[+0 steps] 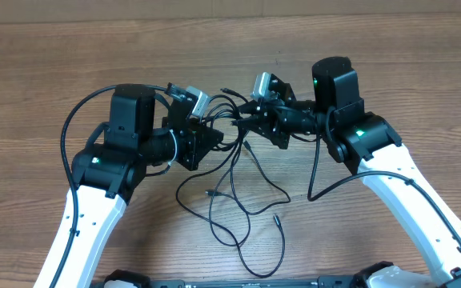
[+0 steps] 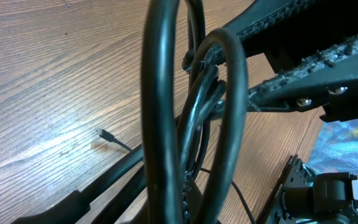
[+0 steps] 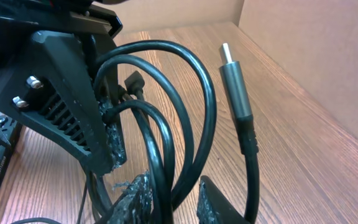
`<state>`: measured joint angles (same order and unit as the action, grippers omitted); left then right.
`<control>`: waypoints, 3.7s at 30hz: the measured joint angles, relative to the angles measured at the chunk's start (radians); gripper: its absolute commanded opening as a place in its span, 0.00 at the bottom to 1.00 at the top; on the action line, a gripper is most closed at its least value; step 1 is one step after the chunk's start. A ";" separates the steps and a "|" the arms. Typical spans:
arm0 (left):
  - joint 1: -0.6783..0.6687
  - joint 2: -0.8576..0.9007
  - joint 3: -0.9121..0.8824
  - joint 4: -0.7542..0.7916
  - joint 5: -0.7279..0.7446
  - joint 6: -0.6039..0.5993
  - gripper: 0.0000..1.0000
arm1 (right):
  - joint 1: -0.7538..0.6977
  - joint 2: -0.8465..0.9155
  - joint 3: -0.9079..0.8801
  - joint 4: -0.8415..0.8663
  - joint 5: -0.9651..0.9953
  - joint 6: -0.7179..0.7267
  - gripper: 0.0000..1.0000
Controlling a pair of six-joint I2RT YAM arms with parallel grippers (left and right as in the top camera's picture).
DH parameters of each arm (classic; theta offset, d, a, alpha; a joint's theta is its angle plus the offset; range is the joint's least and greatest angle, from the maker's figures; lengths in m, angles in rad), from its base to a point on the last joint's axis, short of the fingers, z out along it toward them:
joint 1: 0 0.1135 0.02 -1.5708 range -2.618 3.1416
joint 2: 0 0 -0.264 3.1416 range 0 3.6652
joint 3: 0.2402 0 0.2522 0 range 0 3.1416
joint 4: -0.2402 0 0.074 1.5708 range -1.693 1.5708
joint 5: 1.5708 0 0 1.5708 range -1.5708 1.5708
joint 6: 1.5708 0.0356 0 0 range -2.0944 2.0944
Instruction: Untangle cables
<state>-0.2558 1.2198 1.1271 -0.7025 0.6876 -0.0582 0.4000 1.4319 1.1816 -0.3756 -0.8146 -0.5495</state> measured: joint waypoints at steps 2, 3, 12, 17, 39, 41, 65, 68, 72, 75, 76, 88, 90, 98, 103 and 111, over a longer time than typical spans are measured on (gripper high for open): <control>0.000 0.000 0.000 0.000 0.000 0.000 0.04 | 0.000 0.000 0.000 -0.002 0.004 0.000 0.10; 0.000 0.000 0.000 0.000 0.000 0.000 0.04 | 0.000 0.000 0.000 -0.002 0.004 -0.001 0.07; 0.000 0.000 0.000 -0.001 -0.003 -0.003 0.04 | 0.000 0.000 0.000 -0.004 0.010 0.006 0.04; 0.000 0.000 0.000 -0.002 -0.003 -0.003 0.04 | 0.000 0.000 0.000 -0.006 0.010 0.006 0.04; -0.012 0.000 0.000 -0.047 -0.221 -0.183 0.04 | 0.003 0.000 0.000 -0.174 0.011 0.004 0.04; -0.012 0.000 0.000 -0.050 -0.226 -0.187 0.04 | 0.003 0.000 0.000 -0.189 0.011 0.003 0.04; -0.012 0.000 0.000 -0.061 -0.281 -0.273 0.04 | 0.003 0.000 0.000 -0.429 0.011 0.003 0.04; -0.012 0.000 0.000 -0.061 -0.281 -0.277 0.04 | 0.003 0.000 0.000 -0.450 0.011 0.003 0.04; -0.012 0.000 0.000 -0.061 -0.281 -0.277 0.04 | 0.003 0.000 0.000 -0.478 0.011 0.003 0.04; -0.012 0.000 0.000 -0.061 -0.281 -0.277 0.04 | 0.003 0.000 0.000 -0.492 0.011 0.003 0.04; -0.012 0.000 0.000 -0.061 -0.281 -0.277 0.04 | 0.003 0.000 0.000 -0.493 0.012 0.003 0.04; -0.012 0.000 0.000 -0.061 -0.289 -0.277 0.04 | 0.003 0.000 0.000 -0.463 0.014 0.006 1.00; -0.012 0.000 0.000 -0.061 -0.293 -0.277 0.04 | 0.003 0.000 0.000 -0.449 0.014 0.005 1.00; -0.011 0.000 0.000 -0.061 -0.303 -0.277 0.04 | 0.003 0.000 0.000 -0.416 0.012 0.003 1.00; -0.011 0.000 0.000 -0.061 -0.303 -0.277 0.04 | 0.003 0.000 0.000 -0.348 0.011 0.001 0.95; -0.011 0.000 0.000 -0.061 -0.291 -0.248 0.04 | 0.003 0.000 0.000 -0.188 0.011 -0.001 0.79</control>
<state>-0.2668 1.2198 1.1271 -0.7631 0.3969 -0.3065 0.4026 1.4319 1.1816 -0.5636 -0.8032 -0.5503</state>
